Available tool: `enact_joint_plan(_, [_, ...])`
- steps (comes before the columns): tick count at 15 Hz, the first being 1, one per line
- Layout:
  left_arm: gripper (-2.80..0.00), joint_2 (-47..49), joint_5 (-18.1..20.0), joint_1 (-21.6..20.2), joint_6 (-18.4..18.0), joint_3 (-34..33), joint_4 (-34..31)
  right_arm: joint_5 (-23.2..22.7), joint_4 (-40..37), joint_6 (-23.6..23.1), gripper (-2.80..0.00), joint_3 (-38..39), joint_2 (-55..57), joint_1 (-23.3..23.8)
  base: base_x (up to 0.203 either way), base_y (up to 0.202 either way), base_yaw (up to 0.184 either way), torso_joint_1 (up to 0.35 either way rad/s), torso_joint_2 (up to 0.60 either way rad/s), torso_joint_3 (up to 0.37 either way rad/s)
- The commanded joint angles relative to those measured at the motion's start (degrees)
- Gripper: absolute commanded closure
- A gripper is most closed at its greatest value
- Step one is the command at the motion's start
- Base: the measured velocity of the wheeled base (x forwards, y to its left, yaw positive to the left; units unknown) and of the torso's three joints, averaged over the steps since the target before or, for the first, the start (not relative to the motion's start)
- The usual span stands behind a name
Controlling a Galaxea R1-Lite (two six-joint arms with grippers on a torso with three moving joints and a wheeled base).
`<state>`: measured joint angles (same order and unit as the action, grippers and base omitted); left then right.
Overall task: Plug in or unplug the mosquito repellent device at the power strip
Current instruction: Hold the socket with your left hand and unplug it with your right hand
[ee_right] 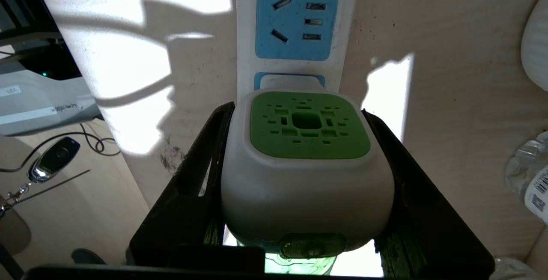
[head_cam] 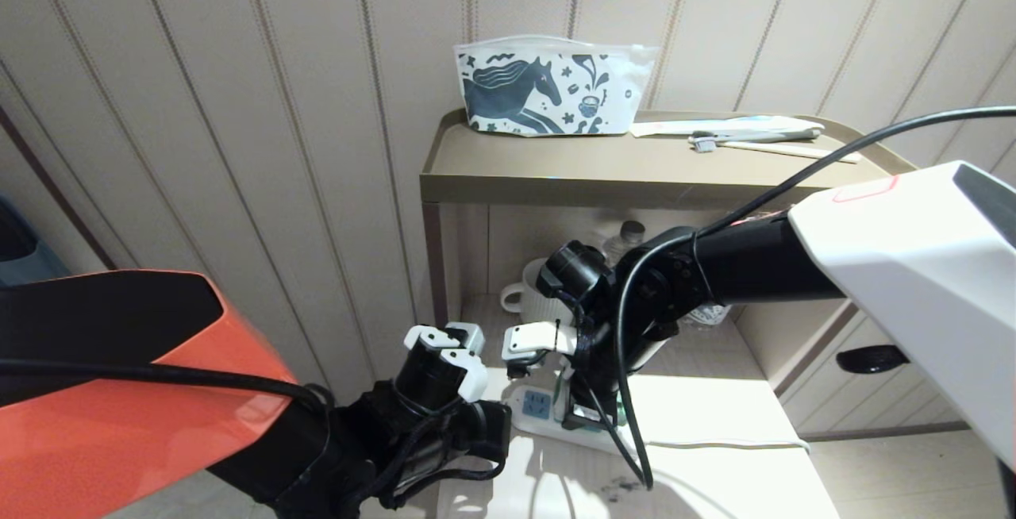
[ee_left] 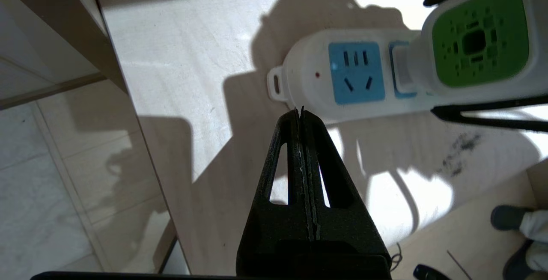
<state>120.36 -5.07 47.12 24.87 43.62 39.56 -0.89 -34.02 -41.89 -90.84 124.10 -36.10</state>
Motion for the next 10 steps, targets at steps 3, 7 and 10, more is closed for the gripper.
enact_joint_plan(3, [0.0,2.2,-3.0,1.6,3.7,2.3,0.4,-0.4,0.0,0.7,0.0,-0.3,1.4,0.1,0.0,0.0,0.0,0.0,0.0,0.0])
enact_joint_plan(7, [0.0,2.4,-3.1,2.8,5.6,3.1,0.3,-1.0,0.0,0.8,0.0,-0.3,1.6,0.8,0.0,0.0,0.0,0.0,0.0,0.0])
enact_joint_plan(10, [0.0,2.8,-3.7,3.2,5.9,3.3,0.4,-1.0,0.0,0.8,0.0,-0.3,1.8,0.9,0.0,0.0,0.0,0.0,0.0,0.0])
